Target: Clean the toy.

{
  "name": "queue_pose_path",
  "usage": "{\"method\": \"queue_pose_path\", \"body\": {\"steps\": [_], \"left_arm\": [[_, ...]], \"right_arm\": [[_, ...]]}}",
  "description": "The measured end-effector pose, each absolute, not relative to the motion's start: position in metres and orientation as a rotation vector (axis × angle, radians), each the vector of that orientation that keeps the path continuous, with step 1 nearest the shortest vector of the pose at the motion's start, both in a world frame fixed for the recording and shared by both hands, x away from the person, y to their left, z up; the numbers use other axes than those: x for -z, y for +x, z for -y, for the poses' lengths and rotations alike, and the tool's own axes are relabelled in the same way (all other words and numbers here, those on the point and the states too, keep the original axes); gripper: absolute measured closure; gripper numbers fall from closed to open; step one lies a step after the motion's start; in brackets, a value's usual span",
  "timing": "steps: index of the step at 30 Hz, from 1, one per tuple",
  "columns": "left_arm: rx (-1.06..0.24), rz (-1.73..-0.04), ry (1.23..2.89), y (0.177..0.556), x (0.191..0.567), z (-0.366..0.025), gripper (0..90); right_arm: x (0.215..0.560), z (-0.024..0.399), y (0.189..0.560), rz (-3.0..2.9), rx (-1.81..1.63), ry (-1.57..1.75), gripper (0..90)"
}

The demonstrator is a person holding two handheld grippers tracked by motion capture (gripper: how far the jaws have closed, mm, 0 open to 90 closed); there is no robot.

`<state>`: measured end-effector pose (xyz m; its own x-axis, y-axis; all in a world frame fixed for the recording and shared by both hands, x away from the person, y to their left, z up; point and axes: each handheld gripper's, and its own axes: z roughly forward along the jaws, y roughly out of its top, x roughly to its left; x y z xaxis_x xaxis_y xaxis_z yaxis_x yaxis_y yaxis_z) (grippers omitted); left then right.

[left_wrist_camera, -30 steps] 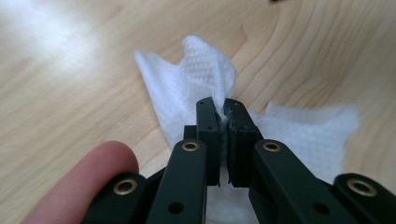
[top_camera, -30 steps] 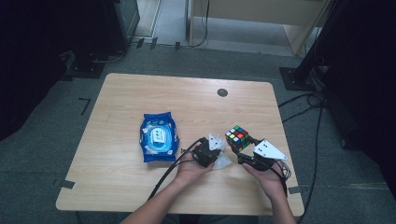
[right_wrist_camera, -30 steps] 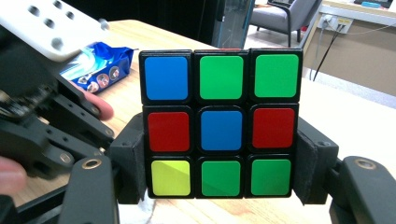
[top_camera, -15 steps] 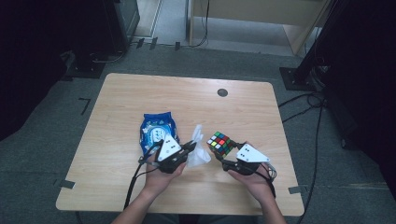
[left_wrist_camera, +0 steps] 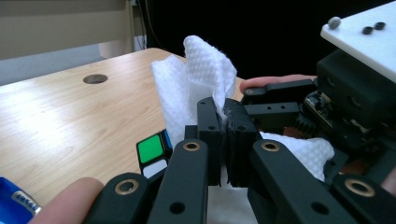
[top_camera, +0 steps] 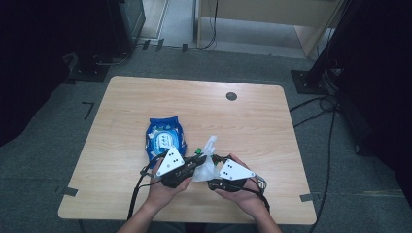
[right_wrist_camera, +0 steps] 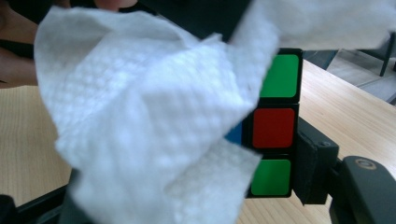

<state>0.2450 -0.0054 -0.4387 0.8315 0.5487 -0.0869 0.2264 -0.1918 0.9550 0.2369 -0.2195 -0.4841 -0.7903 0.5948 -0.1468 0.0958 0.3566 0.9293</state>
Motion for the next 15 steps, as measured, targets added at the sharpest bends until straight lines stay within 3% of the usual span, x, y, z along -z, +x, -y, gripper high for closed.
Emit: {"method": "queue_pose_path", "body": {"steps": [11, 15], "left_arm": [[-0.467, -0.808, 1.840, 0.270, 0.457, -0.018, 87.8], [-0.419, -0.866, 1.771, 0.275, 0.454, -0.033, 87.9]], "right_arm": [[0.481, 0.219, 0.233, -2.139, -1.426, 0.557, 34.5], [0.476, 0.222, 0.233, -2.119, -1.442, 0.558, 34.5]]}}
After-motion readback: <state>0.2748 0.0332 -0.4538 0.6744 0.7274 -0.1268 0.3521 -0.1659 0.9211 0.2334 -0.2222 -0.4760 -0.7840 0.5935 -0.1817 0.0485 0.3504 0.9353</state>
